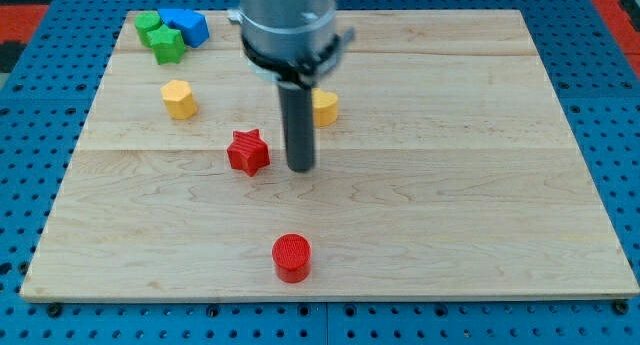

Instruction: Push the red star in between the yellow heart and yellow hexagon

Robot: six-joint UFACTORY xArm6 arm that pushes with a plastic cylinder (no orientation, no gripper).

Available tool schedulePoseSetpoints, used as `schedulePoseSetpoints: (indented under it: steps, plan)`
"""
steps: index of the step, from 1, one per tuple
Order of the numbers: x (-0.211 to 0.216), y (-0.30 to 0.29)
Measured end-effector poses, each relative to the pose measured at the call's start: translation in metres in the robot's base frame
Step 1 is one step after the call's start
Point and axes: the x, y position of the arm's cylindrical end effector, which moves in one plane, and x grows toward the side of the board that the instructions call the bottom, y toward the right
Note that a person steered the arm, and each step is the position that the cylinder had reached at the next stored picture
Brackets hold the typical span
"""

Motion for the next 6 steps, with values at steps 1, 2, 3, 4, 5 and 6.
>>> schedulePoseSetpoints:
  steps: [1, 2, 3, 4, 5, 6]
  plan:
    - [-0.002, -0.044]
    - [0.0, -0.084]
    - [0.004, -0.106]
    - [-0.027, -0.098]
    - [-0.044, -0.09]
    - [-0.027, -0.072]
